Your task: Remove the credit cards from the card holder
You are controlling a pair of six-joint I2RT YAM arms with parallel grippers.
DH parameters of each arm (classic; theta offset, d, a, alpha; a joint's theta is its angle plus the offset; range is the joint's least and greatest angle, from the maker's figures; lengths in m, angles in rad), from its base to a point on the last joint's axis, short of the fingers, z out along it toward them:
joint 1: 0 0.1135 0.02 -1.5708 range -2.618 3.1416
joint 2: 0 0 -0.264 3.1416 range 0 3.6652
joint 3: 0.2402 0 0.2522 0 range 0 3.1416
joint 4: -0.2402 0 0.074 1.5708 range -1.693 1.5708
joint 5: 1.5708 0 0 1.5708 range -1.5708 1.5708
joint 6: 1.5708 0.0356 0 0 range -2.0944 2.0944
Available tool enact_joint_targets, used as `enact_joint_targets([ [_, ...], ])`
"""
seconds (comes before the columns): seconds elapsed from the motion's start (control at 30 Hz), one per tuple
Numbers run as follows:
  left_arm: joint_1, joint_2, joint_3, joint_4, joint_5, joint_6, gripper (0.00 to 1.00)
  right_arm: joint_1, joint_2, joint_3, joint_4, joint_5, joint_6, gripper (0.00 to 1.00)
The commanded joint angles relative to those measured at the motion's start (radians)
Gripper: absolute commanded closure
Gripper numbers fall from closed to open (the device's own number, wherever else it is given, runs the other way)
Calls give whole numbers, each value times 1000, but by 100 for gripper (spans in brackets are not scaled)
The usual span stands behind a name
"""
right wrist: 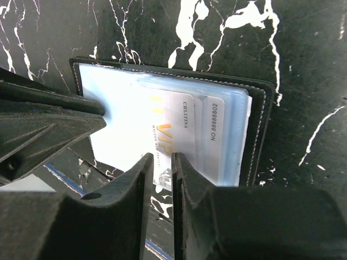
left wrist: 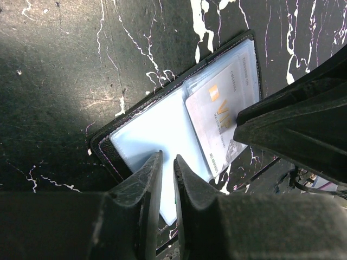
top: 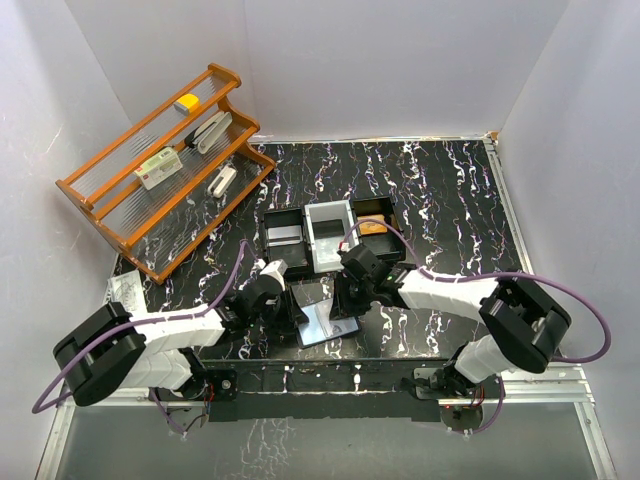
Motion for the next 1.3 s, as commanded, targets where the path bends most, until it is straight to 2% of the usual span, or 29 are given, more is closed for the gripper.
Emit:
enact_joint_targets([
  [0.0,0,9,3,-79,-10,13,86,8,29,-15,18,-2,17,81],
  [0.17,0,-65,14,-125,-38,11,80,8,18,-13,3,30,20,79],
  [0.3,0,-108,54,-160,-45,28,69,8,-12,19,-25,51,6,77],
  [0.47,0,-130,97,-137,-13,49,64,6,-47,76,-73,99,-15,75],
  [0.9,0,-22,98,65,117,5,61,5,11,123,-127,171,-36,74],
  [1.27,-1,101,41,225,150,-66,61,5,35,14,-18,54,-8,75],
])
